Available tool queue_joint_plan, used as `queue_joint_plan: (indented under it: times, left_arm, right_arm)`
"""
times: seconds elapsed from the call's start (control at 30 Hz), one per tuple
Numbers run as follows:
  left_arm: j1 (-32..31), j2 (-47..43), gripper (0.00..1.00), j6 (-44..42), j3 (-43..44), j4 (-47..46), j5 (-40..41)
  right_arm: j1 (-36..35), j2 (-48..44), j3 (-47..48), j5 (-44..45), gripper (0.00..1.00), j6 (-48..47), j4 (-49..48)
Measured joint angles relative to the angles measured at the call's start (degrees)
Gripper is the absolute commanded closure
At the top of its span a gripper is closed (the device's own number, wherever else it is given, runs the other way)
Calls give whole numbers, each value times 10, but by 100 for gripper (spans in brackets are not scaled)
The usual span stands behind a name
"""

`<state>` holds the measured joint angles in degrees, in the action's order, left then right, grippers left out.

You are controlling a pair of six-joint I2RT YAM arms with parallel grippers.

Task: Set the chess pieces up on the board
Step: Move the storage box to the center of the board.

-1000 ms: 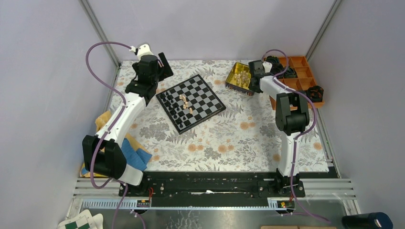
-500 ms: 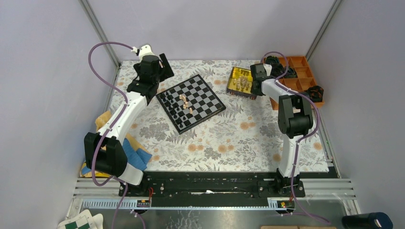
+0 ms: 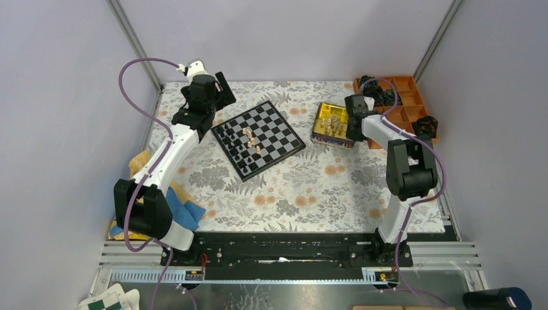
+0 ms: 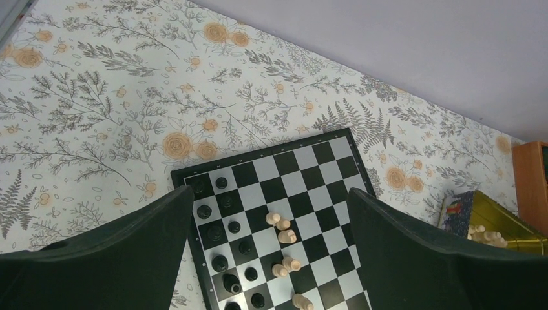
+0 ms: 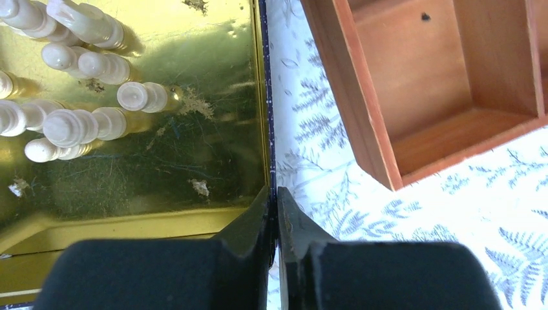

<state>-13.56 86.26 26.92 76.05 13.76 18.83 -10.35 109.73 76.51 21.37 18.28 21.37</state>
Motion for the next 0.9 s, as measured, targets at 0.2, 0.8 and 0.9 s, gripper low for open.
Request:
queue_joint_plan:
  times: [0.2, 0.8, 0.9]
  left_arm:
    - [0, 0, 4, 5, 0, 0, -4]
    - [0, 14, 4, 30, 0, 0, -9]
    - [0, 15, 4, 32, 0, 0, -9]
  right_arm:
    - [0, -53, -51, -5, 100, -6, 18]
    - [-22, -89, -123, -19, 100, -9, 6]
    - [-32, -98, -138, -10, 100, -8, -3]
